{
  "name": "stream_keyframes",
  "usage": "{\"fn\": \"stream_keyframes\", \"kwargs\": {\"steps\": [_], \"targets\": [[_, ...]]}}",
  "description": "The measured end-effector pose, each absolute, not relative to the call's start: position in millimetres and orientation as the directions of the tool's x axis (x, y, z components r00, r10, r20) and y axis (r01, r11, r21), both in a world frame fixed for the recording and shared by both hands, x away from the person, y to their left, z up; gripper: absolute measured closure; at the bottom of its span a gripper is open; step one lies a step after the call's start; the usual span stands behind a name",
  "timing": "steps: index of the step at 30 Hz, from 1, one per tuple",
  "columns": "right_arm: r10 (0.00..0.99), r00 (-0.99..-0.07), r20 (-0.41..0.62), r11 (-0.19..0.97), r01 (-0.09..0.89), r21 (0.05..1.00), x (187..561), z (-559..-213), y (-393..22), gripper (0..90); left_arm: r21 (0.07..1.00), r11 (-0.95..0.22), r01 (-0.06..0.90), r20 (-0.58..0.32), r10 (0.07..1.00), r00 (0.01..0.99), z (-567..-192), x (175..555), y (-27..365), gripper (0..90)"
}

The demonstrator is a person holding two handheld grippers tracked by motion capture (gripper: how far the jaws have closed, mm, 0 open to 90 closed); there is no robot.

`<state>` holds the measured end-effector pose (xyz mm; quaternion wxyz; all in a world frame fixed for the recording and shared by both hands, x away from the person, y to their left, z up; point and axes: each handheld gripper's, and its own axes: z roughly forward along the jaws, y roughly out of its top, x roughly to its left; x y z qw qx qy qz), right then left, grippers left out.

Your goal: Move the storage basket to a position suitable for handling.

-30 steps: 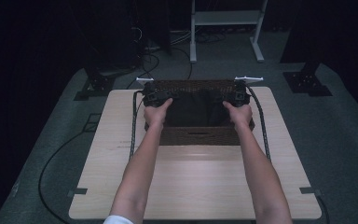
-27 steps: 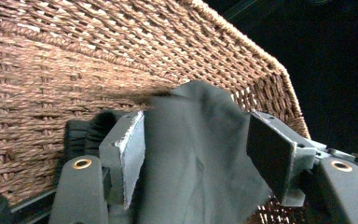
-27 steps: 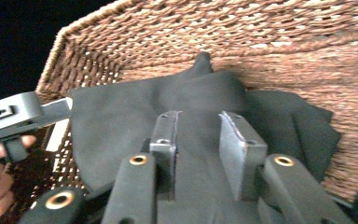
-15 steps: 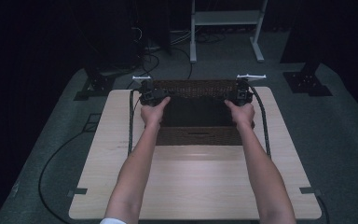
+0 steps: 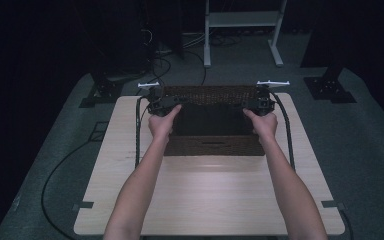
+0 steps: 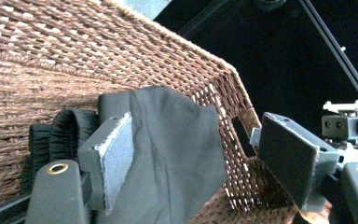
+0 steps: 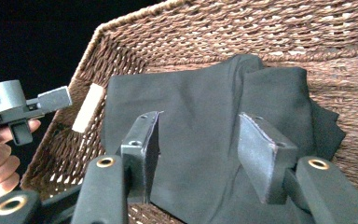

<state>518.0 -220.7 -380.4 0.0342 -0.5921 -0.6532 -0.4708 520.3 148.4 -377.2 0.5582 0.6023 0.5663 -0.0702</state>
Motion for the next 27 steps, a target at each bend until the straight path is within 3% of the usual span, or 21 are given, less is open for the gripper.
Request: {"fn": "stream_keyframes", "kwargs": {"steps": [15, 27], "targets": [[0.699, -0.349, 0.624, -0.142, 0.788, 0.6, 497, -372, -243, 37.9, 0.626, 0.21, 0.751, -0.689, 0.599, 0.408, -369, 502, 152, 18.4], [0.688, -0.37, 0.625, -0.146, 0.773, 0.617, 479, -363, -261, 36.0, 0.641, 0.206, 0.74, -0.685, 0.589, 0.429, -364, 487, 155, 16.5]]}}
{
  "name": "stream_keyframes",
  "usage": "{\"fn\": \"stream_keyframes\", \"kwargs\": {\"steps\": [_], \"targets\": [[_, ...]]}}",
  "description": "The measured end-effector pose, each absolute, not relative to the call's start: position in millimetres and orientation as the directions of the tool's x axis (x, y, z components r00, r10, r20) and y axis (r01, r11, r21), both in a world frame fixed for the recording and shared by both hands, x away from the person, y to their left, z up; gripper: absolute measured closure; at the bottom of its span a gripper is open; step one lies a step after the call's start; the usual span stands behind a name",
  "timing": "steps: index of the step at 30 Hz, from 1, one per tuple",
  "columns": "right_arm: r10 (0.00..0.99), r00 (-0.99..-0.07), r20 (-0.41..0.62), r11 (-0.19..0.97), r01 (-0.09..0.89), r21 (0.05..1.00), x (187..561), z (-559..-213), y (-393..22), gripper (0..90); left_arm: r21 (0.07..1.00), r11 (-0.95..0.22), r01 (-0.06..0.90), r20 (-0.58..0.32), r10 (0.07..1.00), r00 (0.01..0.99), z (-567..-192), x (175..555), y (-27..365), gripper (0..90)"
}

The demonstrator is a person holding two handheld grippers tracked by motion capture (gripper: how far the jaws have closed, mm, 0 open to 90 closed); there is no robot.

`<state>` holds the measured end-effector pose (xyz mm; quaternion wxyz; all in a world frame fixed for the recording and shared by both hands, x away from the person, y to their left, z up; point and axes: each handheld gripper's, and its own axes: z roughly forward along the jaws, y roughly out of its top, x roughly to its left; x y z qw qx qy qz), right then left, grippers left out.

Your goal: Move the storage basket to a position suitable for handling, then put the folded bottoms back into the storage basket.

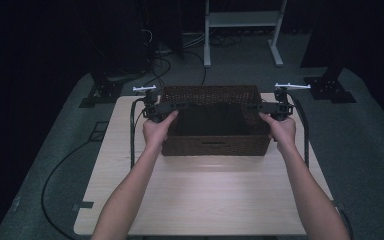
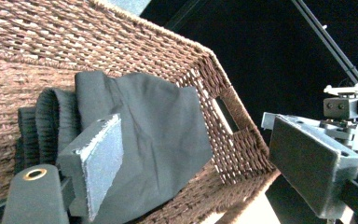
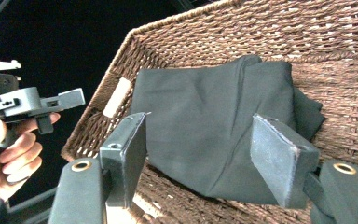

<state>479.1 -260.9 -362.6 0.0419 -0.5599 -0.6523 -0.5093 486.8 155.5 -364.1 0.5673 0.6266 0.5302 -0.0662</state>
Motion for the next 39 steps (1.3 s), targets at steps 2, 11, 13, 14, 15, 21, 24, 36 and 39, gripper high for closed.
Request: {"fn": "stream_keyframes", "kwargs": {"steps": [2, 11, 13, 14, 15, 21, 24, 36, 39], "targets": [[0.685, -0.375, 0.624, -0.138, 0.775, 0.617, 476, -363, -262, 36.0, 0.642, 0.207, 0.738, -0.687, 0.584, 0.433, -365, 484, 158, 16.1], [0.677, -0.392, 0.623, -0.102, 0.788, 0.607, 466, -367, -267, 33.7, 0.641, 0.209, 0.738, -0.693, 0.572, 0.44, -367, 473, 165, 13.7], [0.674, -0.398, 0.622, -0.094, 0.789, 0.607, 462, -367, -269, 33.7, 0.643, 0.204, 0.738, -0.69, 0.573, 0.443, -366, 470, 166, 13.1], [0.676, -0.401, 0.619, -0.088, 0.789, 0.608, 461, -368, -269, 33.7, 0.647, 0.201, 0.736, -0.688, 0.571, 0.449, -365, 469, 166, 12.9], [0.677, -0.402, 0.616, -0.083, 0.791, 0.607, 460, -368, -270, 33.6, 0.648, 0.206, 0.733, -0.69, 0.566, 0.451, -365, 466, 167, 12.9], [0.668, -0.413, 0.619, -0.072, 0.792, 0.606, 452, -371, -274, 32.9, 0.669, 0.182, 0.721, -0.672, 0.563, 0.481, -360, 456, 166, 12.5], [0.66, -0.423, 0.621, -0.071, 0.788, 0.612, 447, -371, -276, 32.9, 0.675, 0.172, 0.718, -0.666, 0.561, 0.491, -359, 452, 166, 11.9], [0.647, -0.441, 0.622, -0.061, 0.783, 0.619, 430, -374, -283, 32.3, 0.686, 0.136, 0.715, -0.648, 0.56, 0.516, -363, 433, 169, 10.2], [0.642, -0.442, 0.627, -0.067, 0.782, 0.62, 425, -377, -286, 32.3, 0.69, 0.143, 0.71, -0.649, 0.556, 0.519, -367, 428, 170, 10.2]]}}
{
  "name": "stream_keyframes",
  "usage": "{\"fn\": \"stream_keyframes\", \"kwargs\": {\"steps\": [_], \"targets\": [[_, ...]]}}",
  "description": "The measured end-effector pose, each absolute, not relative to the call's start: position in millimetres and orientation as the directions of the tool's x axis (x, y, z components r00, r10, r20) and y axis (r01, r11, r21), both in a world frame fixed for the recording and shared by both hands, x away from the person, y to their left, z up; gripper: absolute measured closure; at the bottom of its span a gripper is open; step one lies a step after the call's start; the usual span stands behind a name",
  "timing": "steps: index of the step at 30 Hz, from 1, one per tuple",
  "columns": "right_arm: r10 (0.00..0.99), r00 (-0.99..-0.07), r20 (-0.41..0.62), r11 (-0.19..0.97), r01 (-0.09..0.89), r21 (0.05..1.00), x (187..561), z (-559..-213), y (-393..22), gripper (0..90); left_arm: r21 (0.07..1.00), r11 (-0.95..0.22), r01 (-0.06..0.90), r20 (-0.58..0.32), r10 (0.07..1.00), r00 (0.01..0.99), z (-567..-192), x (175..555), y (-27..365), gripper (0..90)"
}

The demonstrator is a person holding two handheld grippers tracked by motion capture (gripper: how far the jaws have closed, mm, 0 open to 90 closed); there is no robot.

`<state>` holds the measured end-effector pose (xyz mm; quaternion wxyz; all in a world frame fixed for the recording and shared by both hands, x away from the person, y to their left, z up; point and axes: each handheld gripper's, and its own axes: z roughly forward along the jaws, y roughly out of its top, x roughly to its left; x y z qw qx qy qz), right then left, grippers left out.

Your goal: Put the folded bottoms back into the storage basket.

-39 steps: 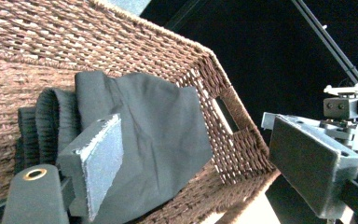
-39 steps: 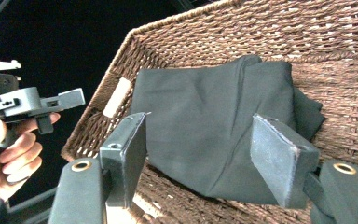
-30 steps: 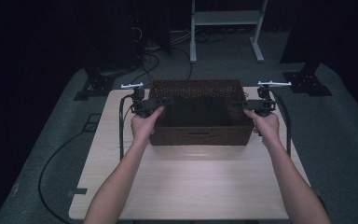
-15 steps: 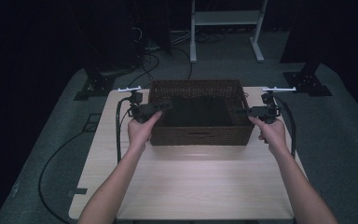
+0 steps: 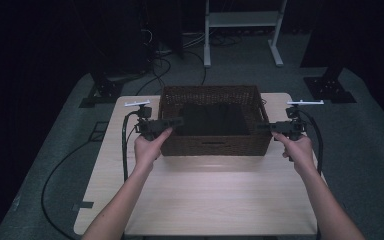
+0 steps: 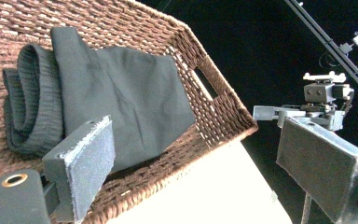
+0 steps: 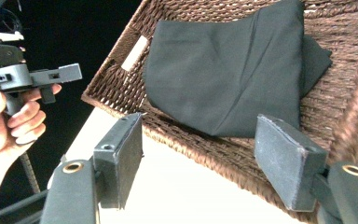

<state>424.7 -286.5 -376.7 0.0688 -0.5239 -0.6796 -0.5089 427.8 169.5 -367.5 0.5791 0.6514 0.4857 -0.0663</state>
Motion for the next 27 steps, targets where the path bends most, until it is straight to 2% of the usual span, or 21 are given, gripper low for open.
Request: {"fn": "stream_keyframes", "kwargs": {"steps": [10, 27], "targets": [[0.632, -0.448, 0.633, -0.076, 0.777, 0.625, 411, -387, -297, 32.5, 0.689, 0.123, 0.714, -0.647, 0.547, 0.531, -377, 410, 176, 10.2], [0.609, -0.485, 0.627, -0.074, 0.752, 0.654, 380, -386, -306, 31.8, 0.711, 0.114, 0.693, -0.632, 0.535, 0.56, -382, 381, 181, 10.2]]}}
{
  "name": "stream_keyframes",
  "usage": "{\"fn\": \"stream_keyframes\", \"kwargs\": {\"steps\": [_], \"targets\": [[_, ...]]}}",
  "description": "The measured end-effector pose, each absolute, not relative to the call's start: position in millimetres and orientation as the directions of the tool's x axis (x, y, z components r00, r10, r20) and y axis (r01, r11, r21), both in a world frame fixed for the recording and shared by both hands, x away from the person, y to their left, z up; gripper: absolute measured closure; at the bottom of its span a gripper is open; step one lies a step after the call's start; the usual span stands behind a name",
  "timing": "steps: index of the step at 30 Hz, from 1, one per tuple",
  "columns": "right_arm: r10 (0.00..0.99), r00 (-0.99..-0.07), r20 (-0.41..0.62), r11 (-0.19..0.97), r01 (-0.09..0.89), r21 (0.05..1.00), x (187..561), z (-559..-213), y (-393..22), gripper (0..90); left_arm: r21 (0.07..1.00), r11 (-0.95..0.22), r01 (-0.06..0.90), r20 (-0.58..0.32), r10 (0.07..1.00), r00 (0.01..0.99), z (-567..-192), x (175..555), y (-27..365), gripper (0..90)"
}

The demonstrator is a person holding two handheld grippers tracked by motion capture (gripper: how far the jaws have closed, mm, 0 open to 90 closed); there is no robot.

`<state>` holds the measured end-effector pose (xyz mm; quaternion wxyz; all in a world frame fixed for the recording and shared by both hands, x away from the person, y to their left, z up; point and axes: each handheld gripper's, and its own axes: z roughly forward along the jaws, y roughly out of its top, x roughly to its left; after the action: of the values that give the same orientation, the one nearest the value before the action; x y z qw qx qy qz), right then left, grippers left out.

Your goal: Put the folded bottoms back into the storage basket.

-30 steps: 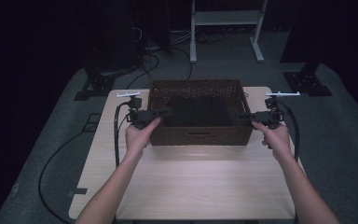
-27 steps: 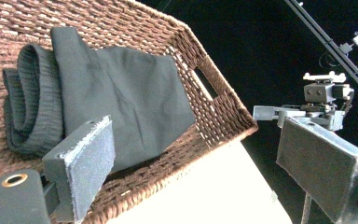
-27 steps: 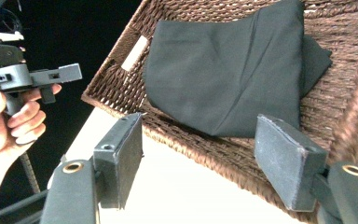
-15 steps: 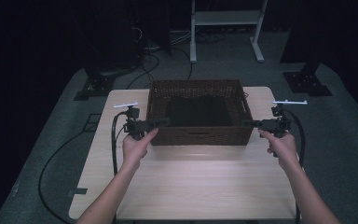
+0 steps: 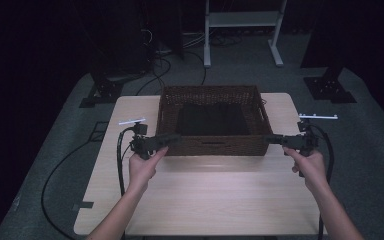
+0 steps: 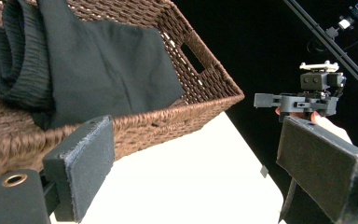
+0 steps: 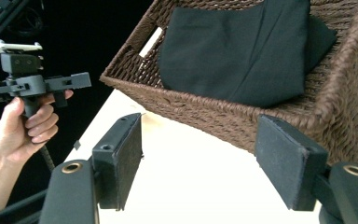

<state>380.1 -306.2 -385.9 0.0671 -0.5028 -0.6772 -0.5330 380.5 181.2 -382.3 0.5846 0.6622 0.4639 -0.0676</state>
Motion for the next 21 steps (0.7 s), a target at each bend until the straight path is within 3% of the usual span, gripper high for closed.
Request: {"fn": "stream_keyframes", "kwargs": {"steps": [21], "targets": [[0.607, -0.529, 0.593, -0.05, 0.719, 0.693, 338, -388, -317, 31.3, 0.727, 0.118, 0.676, -0.62, 0.535, 0.573, -390, 348, 201, 9.9]]}}
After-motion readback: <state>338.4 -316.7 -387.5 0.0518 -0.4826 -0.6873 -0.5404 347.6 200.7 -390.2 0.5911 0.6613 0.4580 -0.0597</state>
